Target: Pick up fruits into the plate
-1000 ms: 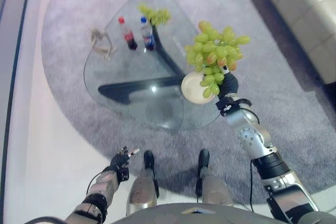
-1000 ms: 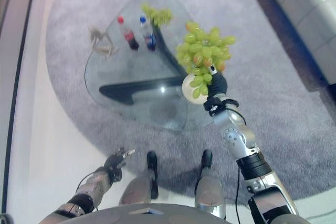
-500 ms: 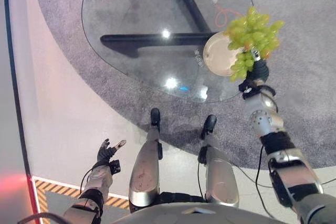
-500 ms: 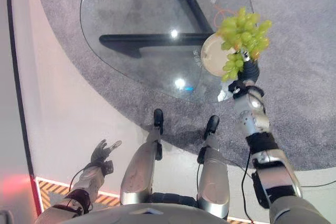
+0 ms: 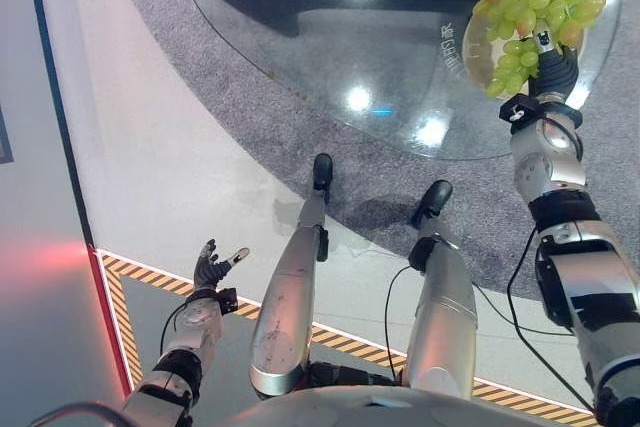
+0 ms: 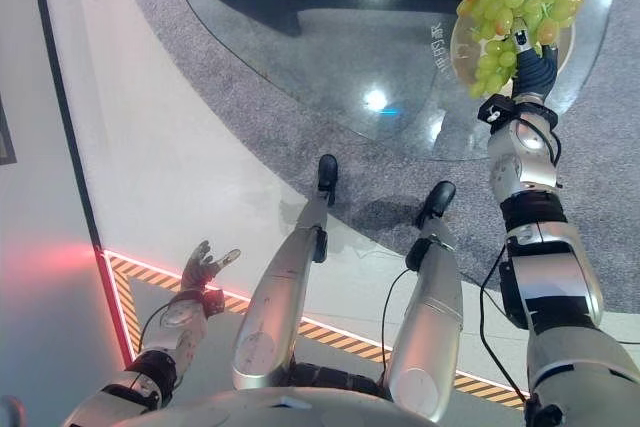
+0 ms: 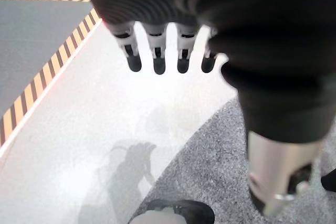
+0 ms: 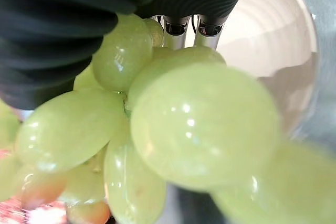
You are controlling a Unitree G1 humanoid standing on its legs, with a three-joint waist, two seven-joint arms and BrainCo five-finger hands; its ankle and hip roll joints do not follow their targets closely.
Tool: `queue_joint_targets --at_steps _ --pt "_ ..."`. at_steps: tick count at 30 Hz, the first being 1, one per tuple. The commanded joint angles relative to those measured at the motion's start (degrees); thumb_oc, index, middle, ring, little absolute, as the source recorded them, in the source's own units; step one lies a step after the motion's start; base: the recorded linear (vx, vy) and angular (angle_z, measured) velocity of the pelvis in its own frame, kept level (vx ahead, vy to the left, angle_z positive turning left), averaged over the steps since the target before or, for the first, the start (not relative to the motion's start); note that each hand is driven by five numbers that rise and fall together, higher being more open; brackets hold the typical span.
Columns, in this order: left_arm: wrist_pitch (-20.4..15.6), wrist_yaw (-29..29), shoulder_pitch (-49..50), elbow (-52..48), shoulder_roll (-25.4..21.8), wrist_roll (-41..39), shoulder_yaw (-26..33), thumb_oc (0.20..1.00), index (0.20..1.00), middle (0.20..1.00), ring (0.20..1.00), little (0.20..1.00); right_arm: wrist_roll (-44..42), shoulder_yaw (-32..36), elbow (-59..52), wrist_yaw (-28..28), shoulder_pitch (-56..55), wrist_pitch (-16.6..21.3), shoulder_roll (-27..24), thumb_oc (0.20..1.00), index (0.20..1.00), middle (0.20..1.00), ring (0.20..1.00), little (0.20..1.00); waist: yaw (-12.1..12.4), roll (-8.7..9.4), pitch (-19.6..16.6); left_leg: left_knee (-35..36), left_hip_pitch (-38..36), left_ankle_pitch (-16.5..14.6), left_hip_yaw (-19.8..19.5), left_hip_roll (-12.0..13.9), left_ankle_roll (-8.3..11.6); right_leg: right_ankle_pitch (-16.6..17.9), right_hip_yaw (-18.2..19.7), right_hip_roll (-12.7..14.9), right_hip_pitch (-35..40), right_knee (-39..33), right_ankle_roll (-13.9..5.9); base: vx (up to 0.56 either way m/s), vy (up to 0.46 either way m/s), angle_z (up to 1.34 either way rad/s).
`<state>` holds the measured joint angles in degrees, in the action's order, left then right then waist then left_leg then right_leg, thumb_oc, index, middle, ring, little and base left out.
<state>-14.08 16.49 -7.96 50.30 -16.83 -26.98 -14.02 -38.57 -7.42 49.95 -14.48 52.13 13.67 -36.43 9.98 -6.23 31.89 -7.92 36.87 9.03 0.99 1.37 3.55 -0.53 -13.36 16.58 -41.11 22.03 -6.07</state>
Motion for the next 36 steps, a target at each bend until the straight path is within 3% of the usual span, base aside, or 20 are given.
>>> queue_joint_targets --at_steps 1,7,8,11,12,13,15,18,22,25,26,30,34,36 --pt "-1.25 0.90 2.17 -0.74 -0.98 -0.68 -2.54 1.000 1.000 1.000 1.000 1.000 2.09 -1.92 0.73 -3.56 3.97 1.33 -7.68 0.200 0.200 0.200 0.200 0.200 -0.11 -4.48 -2.09 -7.84 4.90 -8.77 0.88 -4.13 -0.62 -7.05 -1.64 -4.26 -2.63 5.66 1.98 0.06 0.006 0.03" --pt "-1.16 0.25 3.70 -1.99 -1.43 -1.64 -3.79 1.000 1.000 1.000 1.000 1.000 2.87 -2.14 6.07 -5.98 7.50 -1.03 -10.22 0.200 0.200 0.200 0.200 0.200 0.56 -6.06 -2.09 -8.83 7.18 -8.80 0.70 -4.16 -0.98 -7.58 -0.77 -4.21 -5.60 7.37 2.30 0.04 0.016 0.05" --pt "-0.84 0.06 4.21 -2.03 -1.61 -1.46 -3.79 1.000 1.000 1.000 1.000 1.000 4.12 -2.30 7.87 -8.17 8.43 -3.91 -10.93 0.200 0.200 0.200 0.200 0.200 0.75 -6.37 -2.09 -9.00 7.34 -8.86 0.60 -4.18 -0.97 -7.74 -0.63 -4.20 -5.77 7.53 2.33 0.03 0.017 0.02" --pt "-0.88 -0.31 4.62 -1.80 -1.63 -1.47 -3.85 1.000 1.000 1.000 1.000 1.000 4.05 -2.98 11.01 -8.04 9.68 -6.35 -11.84 0.200 0.200 0.200 0.200 0.200 0.95 -6.68 -2.09 -8.83 7.18 -8.78 0.56 -4.30 -1.03 -7.74 -0.54 -4.37 -5.67 7.40 2.43 0.01 0.007 0.00" --pt "-0.94 -0.38 4.99 -2.00 -1.80 -1.32 -3.83 1.000 1.000 1.000 1.000 1.000 5.18 -3.33 12.39 -8.56 10.17 -8.11 -12.39 0.733 0.733 0.733 0.733 0.733 1.09 -6.75 -2.09 -8.83 7.03 -8.80 0.53 -4.30 -1.00 -7.72 -0.67 -4.38 -5.51 7.32 2.49 0.00 0.000 0.00" --pt "-1.09 -0.52 5.28 -1.95 -1.92 -1.25 -3.70 1.000 1.000 1.000 1.000 1.000 6.41 -3.66 13.20 -8.62 10.48 -9.91 -12.79 1.000 1.000 1.000 1.000 1.000 1.18 -6.81 -2.09 -8.83 6.81 -8.86 0.50 -4.34 -0.97 -7.76 -0.79 -4.38 -5.24 7.25 2.50 0.00 0.000 0.00" --pt "-0.44 -0.52 5.81 -2.93 -2.51 -1.30 -3.52 1.000 1.000 1.000 1.000 1.000 11.36 -5.21 14.57 -7.71 11.12 -11.33 -13.76 1.000 1.000 1.000 1.000 1.000 1.41 -6.90 -2.09 -8.61 6.31 -8.80 0.44 -4.50 -1.11 -7.65 -0.99 -4.49 -4.67 6.95 2.53 0.00 0.000 0.00" --pt "0.84 -0.98 5.94 -3.75 -4.16 -1.64 -2.99 1.000 1.000 1.000 1.000 1.000 25.87 -10.41 13.91 -10.75 12.04 -16.99 -15.09 1.000 1.000 1.000 1.000 1.000 1.53 -6.29 -2.09 -8.38 5.36 -8.83 0.15 -4.49 -1.25 -7.02 -1.50 -4.72 -3.44 6.17 2.38 0.00 -0.023 0.01" --pt "1.26 -0.61 5.77 -3.66 -5.09 -1.63 -2.66 1.000 1.000 1.000 1.000 1.000 34.15 -14.40 13.26 -11.74 12.06 -17.65 -15.51 1.000 1.000 1.000 1.000 1.000 1.39 -5.34 -2.09 -7.03 3.07 -8.74 0.14 -4.50 -1.36 -6.51 -1.99 -5.40 -0.64 4.39 2.13 -0.02 -0.023 0.05" --pt "1.56 -0.45 5.50 -3.01 -5.47 -1.66 -2.03 1.000 1.000 1.000 1.000 1.000 37.82 -16.49 11.23 -13.84 11.28 -16.21 -15.15 1.000 1.000 1.000 1.000 1.000 1.10 -4.56 -2.09 -5.85 0.86 -8.66 -0.03 -4.49 -1.41 -6.00 -2.16 -5.93 1.73 2.76 1.97 -0.08 -0.014 0.00" --pt "1.76 -0.56 4.34 -1.35 -5.67 -1.67 -0.88 1.000 1.000 1.000 1.000 1.000 39.45 -16.59 7.46 -16.00 9.10 -14.28 -14.22 1.000 1.000 1.000 1.000 1.000 0.55 -3.58 -2.09 -4.58 -0.98 -7.20 -0.18 -4.04 -1.63 -3.66 -2.83 -6.38 3.85 0.45 2.21 -0.10 0.006 0.01" --pt "2.12 -1.58 2.96 1.67 -5.75 -1.25 0.66 1.000 1.000 1.000 1.000 1.000 40.39 -15.07 1.27 -19.94 3.24 -10.89 -11.41 1.000 1.000 1.000 1.000 1.000 -0.72 -1.16 -2.09 -2.41 -6.63 -7.71 -0.08 -3.24 -1.39 -2.93 -2.79 -6.87 9.49 -2.56 1.51 -0.05 -0.013 -0.01" --pt "3.58 -1.56 0.91 5.31 -5.35 0.23 2.60 1.000 1.000 1.000 1.000 1.000 38.95 -11.30 -1.86 -19.35 -4.86 -7.80 -6.70 1.000 1.000 1.000 1.000 1.000 -2.36 1.17 -2.09 -0.06 -14.77 -8.47 0.52 -2.09 -0.93 -2.67 -2.37 -6.86 17.55 -5.70 0.76 -0.02 -0.005 -0.07" --pt "4.92 -1.71 -0.60 7.57 -5.02 1.90 3.84 1.000 1.000 1.000 1.000 1.000 36.41 -9.73 -3.24 -16.44 -11.44 -7.17 -3.10 1.000 1.000 1.000 1.000 1.000 -3.55 2.71 -2.09 2.14 -20.76 -8.75 1.50 -0.88 -0.49 -2.23 -2.10 -6.87 23.87 -8.83 0.31 0.01 -0.004 -0.03"
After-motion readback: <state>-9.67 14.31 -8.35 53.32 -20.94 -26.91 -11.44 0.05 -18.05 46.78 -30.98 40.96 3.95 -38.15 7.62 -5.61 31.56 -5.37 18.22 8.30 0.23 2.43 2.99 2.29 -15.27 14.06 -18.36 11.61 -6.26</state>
